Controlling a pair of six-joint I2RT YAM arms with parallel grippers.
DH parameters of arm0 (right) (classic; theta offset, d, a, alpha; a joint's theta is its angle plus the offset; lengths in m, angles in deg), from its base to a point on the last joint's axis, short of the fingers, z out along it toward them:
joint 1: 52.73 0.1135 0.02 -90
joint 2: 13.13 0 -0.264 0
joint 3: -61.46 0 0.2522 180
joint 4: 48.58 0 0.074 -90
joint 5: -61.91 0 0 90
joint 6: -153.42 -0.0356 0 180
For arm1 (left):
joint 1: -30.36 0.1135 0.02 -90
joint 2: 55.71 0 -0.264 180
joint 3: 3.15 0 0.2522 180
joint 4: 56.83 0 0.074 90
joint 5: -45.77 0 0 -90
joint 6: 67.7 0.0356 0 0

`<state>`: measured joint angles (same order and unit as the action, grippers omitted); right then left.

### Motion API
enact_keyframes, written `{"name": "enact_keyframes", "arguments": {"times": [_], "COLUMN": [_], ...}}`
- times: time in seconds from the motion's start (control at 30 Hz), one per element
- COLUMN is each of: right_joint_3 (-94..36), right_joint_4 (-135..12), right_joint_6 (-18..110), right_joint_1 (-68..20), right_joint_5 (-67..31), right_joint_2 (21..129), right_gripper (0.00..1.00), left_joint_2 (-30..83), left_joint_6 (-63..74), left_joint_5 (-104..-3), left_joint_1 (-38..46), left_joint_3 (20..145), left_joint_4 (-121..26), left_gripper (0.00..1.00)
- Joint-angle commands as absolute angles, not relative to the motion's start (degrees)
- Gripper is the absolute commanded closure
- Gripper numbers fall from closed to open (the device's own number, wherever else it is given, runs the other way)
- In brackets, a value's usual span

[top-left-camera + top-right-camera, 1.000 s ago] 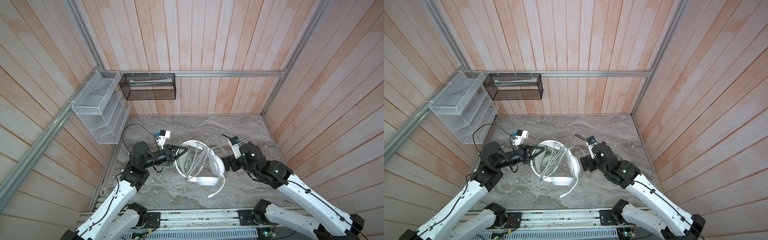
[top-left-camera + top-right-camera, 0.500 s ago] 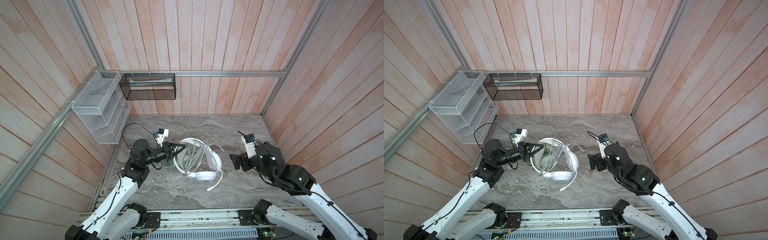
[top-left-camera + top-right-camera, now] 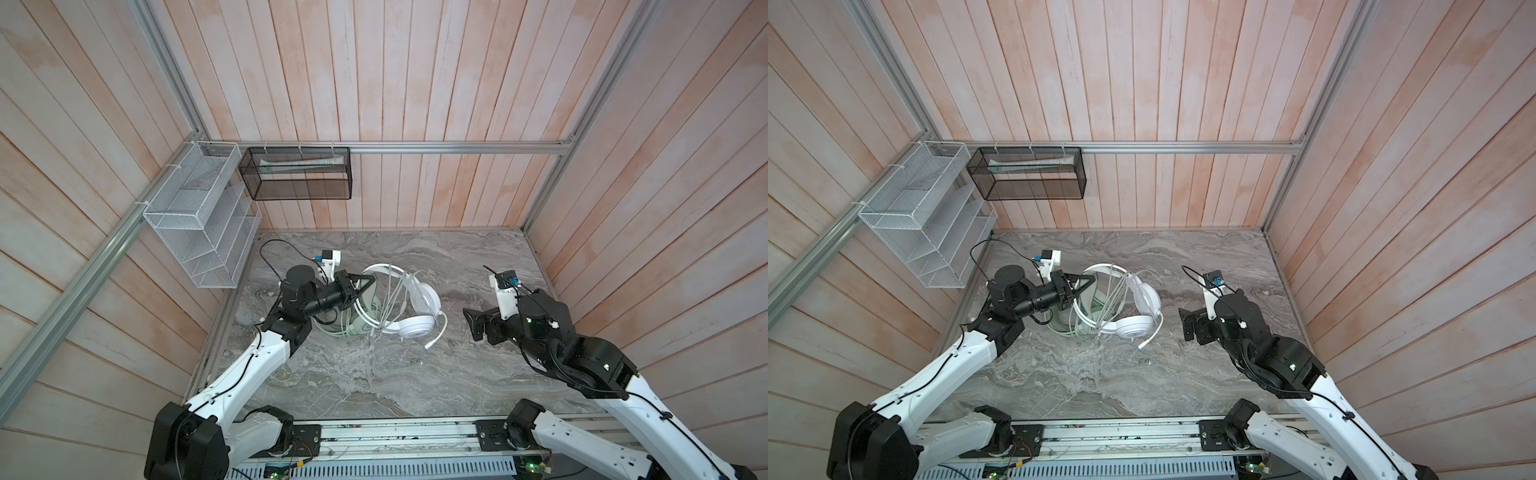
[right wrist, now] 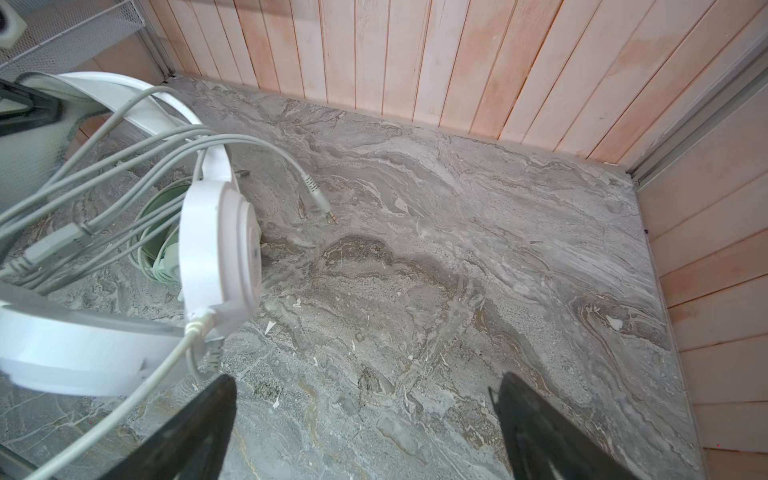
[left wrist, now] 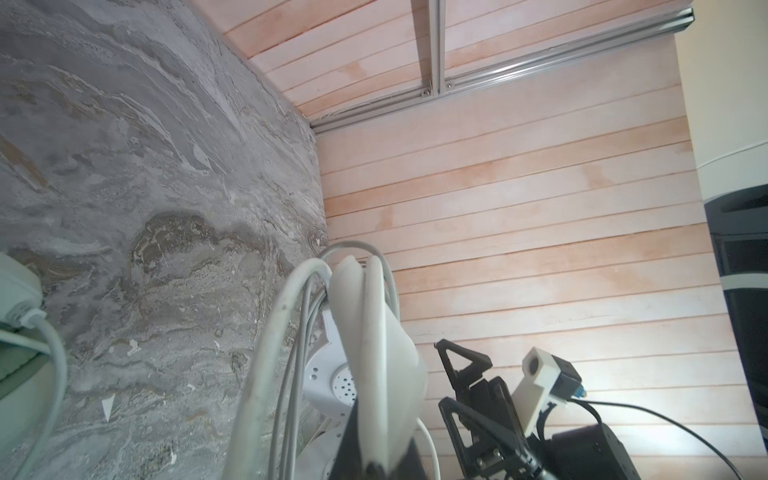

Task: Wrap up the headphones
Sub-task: 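Lower the wrapped white headset toward the table with the left gripper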

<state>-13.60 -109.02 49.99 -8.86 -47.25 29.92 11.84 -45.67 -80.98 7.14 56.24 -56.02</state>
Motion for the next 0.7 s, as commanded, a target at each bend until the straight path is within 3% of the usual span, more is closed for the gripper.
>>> {"name": "enact_keyframes", "arguments": {"times": [0.0,0.47,0.67], "right_joint_3": [-12.35,-9.09,-8.43], "right_joint_4": [-107.06,-103.91,-103.39], "right_joint_6": [49.28,49.54,49.70], "right_joint_1": [-8.92,-8.96,-9.00], "right_joint_5": [-47.91,-48.94,-49.22], "right_joint_2": [29.23,26.00,25.47], "right_gripper": [0.02,0.02,0.01], "left_joint_2": [14.29,27.79,35.03], "left_joint_6": [-43.26,-43.91,-45.44], "left_joint_5": [-75.26,-59.55,-57.17], "left_joint_1": [4.28,-2.50,-4.18], "left_joint_3": [60.07,60.46,62.28], "left_joint_4": [-61.19,-71.10,-75.23], "left_gripper": [1.00,1.00,1.00]}}
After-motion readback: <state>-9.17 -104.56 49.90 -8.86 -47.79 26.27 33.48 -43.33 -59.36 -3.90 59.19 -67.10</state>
